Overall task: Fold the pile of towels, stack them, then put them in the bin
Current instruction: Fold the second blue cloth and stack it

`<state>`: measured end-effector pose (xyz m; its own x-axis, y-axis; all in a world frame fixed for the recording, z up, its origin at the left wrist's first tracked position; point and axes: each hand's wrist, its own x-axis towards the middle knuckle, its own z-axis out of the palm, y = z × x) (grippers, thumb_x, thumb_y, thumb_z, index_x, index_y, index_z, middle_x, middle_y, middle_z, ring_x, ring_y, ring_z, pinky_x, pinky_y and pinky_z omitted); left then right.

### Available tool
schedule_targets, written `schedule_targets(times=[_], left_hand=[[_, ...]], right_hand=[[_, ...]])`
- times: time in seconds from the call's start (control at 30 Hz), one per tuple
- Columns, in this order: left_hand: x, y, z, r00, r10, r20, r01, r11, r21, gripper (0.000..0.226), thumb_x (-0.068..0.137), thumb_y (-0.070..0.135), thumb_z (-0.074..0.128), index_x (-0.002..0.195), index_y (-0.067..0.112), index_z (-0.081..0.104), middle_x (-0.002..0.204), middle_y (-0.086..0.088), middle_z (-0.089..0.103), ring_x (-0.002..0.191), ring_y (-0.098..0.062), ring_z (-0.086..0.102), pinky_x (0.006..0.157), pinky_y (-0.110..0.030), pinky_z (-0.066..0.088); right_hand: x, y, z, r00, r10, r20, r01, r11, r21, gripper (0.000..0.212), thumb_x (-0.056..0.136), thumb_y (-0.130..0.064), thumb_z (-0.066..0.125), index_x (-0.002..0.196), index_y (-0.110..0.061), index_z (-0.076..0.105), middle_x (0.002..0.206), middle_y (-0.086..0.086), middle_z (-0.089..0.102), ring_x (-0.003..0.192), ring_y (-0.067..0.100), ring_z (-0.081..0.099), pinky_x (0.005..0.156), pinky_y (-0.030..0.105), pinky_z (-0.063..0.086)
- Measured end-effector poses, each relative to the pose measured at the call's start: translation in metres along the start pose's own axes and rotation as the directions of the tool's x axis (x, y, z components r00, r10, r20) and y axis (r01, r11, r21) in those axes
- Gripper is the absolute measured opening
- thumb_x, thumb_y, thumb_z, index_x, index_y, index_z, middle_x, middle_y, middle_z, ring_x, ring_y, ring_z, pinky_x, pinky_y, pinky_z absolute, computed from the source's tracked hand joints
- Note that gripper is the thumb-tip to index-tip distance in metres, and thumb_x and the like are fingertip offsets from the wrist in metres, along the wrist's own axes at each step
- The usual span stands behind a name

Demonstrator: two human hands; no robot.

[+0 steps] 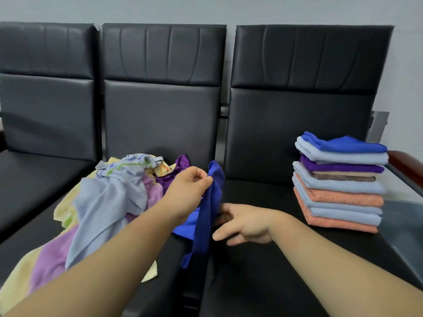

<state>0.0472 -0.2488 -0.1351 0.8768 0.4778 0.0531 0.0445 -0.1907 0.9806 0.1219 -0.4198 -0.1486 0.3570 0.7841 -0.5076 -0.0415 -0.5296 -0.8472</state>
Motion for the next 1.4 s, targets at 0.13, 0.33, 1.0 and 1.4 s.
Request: schedule_targets(times=[0.13, 0.33, 1.0, 1.4], left_hand=[[-0.005, 0.012, 0.027, 0.995, -0.068, -0.067, 0.058, 0.988, -0.140, 0.008, 0.094, 0.009, 0.068, 0.095, 0.015, 0.062, 0.067, -0.001, 0.061, 0.058, -0.015, 0.054, 0.051, -0.029, 0.044], [-0.009, 0.028, 0.041, 0.999, 0.036, -0.022, -0.038, 0.995, -0.091, 0.050, 0.091, -0.007, 0.048, 0.113, 0.034, 0.065, 0.051, 0.011, 0.054, 0.047, -0.005, 0.048, 0.048, -0.023, 0.044], [-0.018, 0.022, 0.025, 0.972, -0.211, 0.105, 0.226, 0.960, -0.166, 0.019, 0.089, 0.024, 0.069, 0.092, 0.006, 0.076, 0.096, -0.014, 0.078, 0.099, -0.032, 0.071, 0.095, -0.046, 0.054], [-0.016, 0.013, 0.022, 0.856, -0.500, 0.136, 0.518, 0.833, -0.194, 0.031, 0.091, 0.034, 0.070, 0.106, 0.007, 0.073, 0.093, -0.013, 0.079, 0.096, -0.033, 0.072, 0.091, -0.041, 0.057]], right_hand=[[-0.017, 0.010, 0.007, 0.996, -0.014, -0.083, 0.020, 0.997, 0.071, 0.050, 0.087, -0.027, 0.082, 0.131, -0.036, 0.058, 0.125, -0.011, 0.072, 0.122, 0.015, 0.064, 0.112, 0.045, 0.046], [-0.033, 0.025, -0.014, 0.922, -0.081, -0.380, 0.085, 0.996, -0.006, 0.017, 0.089, -0.019, 0.074, 0.106, -0.025, 0.075, 0.104, -0.004, 0.079, 0.104, 0.017, 0.072, 0.095, 0.039, 0.057], [-0.122, 0.011, -0.059, 0.895, -0.293, -0.336, 0.188, 0.931, -0.312, 0.053, 0.064, -0.038, 0.090, 0.111, -0.045, 0.065, 0.099, -0.002, 0.060, 0.084, 0.014, 0.061, 0.083, 0.036, 0.053], [-0.114, 0.004, -0.030, 0.798, -0.509, -0.323, 0.056, 0.596, -0.801, 0.044, 0.085, -0.029, 0.074, 0.119, -0.050, 0.056, 0.103, -0.023, 0.067, 0.091, 0.004, 0.063, 0.077, 0.025, 0.050]])
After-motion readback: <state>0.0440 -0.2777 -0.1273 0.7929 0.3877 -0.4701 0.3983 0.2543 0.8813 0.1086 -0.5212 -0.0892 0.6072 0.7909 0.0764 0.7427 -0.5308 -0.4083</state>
